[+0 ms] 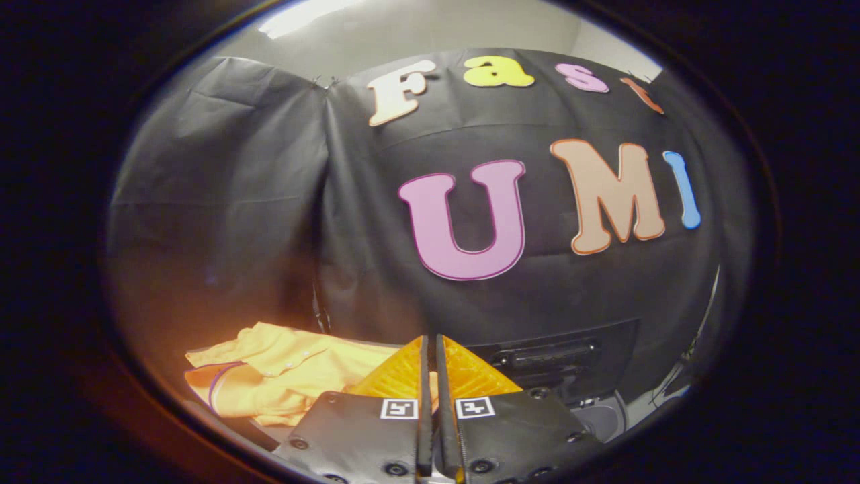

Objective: Put the clothes into the washing machine and then close the washing machine lid.

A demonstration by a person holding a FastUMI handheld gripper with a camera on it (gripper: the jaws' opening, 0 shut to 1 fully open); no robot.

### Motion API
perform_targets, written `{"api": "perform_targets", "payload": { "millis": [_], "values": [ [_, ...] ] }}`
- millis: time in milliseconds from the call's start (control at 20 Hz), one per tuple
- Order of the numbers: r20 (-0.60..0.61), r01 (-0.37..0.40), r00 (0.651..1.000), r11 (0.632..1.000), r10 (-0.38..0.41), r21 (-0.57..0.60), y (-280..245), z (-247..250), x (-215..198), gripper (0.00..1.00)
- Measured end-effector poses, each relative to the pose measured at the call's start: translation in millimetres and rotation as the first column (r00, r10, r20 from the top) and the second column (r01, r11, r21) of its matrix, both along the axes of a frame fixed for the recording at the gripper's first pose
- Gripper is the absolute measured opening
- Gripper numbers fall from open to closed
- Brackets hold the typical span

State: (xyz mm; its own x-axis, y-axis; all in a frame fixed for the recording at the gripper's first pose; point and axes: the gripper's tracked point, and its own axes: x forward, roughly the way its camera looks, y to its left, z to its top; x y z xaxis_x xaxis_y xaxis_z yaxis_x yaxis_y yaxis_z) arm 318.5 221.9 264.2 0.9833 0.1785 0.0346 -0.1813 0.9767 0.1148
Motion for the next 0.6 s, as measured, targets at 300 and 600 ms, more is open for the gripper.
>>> {"api": "perform_targets", "payload": {
  "millis": [300,600],
  "values": [
    [-0.011,0.019,1.0,0.999,-0.019,0.044,-18.5,-9.5,-0.5,0.11],
    [0.006,-0.009,1.0,1.0,0.009,-0.009,-2.0,-7.3,-1.2,0.44]
  ]
}}
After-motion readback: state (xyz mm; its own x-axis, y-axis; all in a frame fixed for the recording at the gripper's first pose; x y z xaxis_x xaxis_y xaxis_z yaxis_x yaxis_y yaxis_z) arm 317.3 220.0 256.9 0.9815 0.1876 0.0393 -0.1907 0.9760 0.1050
